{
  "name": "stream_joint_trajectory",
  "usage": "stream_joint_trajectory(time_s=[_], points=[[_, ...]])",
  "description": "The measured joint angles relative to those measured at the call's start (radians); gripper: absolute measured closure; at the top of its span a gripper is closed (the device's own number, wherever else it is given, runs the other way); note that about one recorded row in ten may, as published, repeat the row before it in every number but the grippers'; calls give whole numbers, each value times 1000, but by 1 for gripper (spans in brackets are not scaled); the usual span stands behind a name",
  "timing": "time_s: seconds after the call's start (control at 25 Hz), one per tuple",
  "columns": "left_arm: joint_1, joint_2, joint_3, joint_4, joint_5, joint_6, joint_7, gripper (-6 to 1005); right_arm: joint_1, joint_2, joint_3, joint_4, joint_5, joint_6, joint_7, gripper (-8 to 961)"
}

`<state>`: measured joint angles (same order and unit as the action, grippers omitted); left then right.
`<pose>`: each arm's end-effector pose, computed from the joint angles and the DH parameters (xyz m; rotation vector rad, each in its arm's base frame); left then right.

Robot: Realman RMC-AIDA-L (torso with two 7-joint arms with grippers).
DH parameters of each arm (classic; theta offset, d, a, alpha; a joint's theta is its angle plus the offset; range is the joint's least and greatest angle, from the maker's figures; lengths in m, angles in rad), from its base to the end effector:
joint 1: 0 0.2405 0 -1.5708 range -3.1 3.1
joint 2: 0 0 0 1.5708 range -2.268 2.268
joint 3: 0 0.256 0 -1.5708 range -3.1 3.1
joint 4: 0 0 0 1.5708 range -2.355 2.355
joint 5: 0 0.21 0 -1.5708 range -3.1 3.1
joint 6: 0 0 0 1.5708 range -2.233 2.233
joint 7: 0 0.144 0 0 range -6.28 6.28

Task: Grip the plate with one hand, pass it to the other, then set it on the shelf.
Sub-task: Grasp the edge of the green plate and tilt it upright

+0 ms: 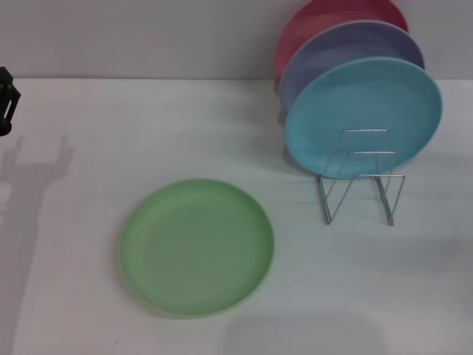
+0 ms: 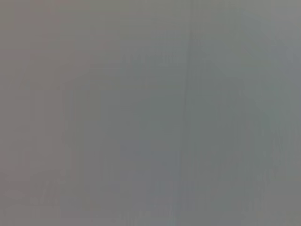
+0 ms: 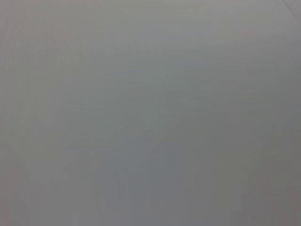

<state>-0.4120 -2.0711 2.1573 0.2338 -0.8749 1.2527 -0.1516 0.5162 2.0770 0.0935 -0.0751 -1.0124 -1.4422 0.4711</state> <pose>-0.3209 0.3349 0.0150 -1.3968 -0.5274 -0.8318 0.3521 0.3285 0.0992 -0.9795 0.5272 1.0228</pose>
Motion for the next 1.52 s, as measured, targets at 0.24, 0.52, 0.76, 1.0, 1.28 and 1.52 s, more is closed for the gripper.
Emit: stream_joint_trajectory(time_s=[0.24,0.52,0.76,1.0,1.28,1.52], points=[[15,1,4,6,6,1,-32,188,3,-1,0,0,-2,12,-4,252],[5,4,-15,3,2,-97,54,189,-10,1,-1,1,-26,14,-6,252],[-25,12,-85,41,7,-314,73,189,-23,0,-2,13,-26,13,-7,251],[2,77,-124,319,65,-634,52,189,-26,0,-2,14,-26,5,-7,252],[41,92,-388,762,317,-1224,62,190,-21,0,-2,10,-28,2,-9,252],[41,53,-542,990,361,-1628,130,190,-21,0,-1,7,-28,2,-9,251]])
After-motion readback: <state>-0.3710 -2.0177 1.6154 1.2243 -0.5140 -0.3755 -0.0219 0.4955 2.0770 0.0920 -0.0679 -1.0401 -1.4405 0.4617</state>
